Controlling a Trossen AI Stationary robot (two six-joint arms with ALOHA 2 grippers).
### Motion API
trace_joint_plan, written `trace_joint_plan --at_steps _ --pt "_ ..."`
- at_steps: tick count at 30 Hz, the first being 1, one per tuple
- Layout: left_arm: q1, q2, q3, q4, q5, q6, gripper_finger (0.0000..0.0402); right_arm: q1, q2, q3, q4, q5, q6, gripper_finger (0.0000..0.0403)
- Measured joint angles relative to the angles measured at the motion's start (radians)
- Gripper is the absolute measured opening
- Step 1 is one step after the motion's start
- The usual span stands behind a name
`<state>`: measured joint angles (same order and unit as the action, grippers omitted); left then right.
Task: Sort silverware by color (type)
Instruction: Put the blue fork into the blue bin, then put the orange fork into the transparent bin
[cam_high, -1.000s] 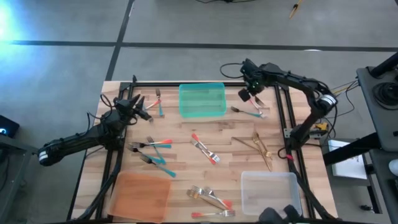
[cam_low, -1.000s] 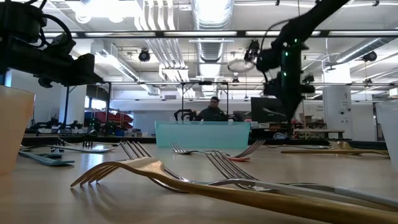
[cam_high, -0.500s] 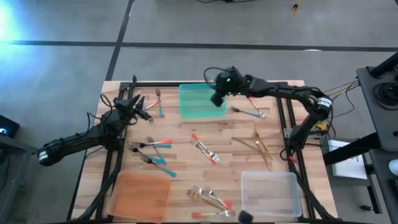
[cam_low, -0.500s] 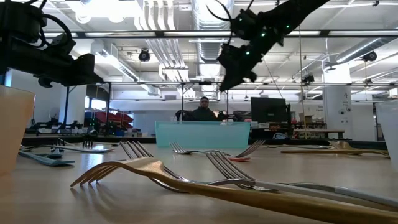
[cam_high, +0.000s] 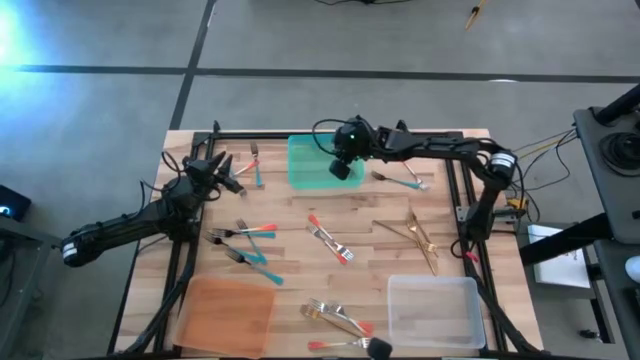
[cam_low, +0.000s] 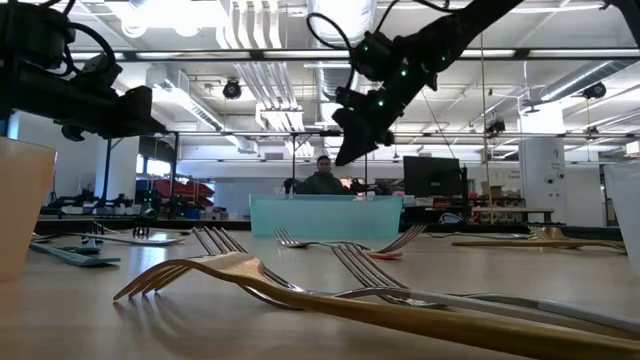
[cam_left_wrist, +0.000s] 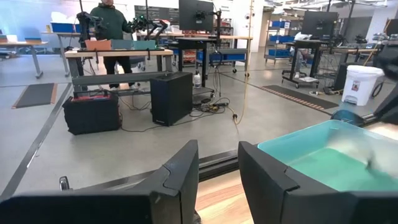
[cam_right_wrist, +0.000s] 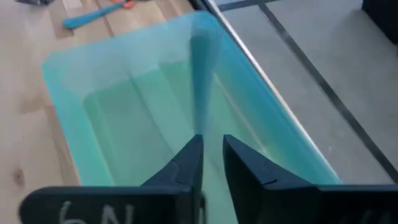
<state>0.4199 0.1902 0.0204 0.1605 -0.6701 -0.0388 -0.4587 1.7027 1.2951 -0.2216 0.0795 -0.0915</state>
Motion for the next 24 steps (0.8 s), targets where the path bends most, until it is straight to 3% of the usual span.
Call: trace_joint_plan --at_steps 4,12,17,24 --pt "0.0 0.0 0.0 0.0 0.0 0.0 0.0098 -0.002 -0.029 0.061 -0.155 0.001 0.008 0.0096" --pt "0.0 0.005 0.0 0.001 0.0 0.0 0.0098 -0.006 -0.067 0.203 -0.878 0.057 0.186 0.013" --pt "0.0 0.005 0.0 0.001 0.0 0.0 0.0098 -0.014 -0.072 0.139 -1.016 0.212 0.274 0.013" --pt "0.0 0.005 0.0 0.001 0.0 0.0 0.0098 -0.12 -0.066 -0.01 -1.017 0.229 0.237 0.0119"
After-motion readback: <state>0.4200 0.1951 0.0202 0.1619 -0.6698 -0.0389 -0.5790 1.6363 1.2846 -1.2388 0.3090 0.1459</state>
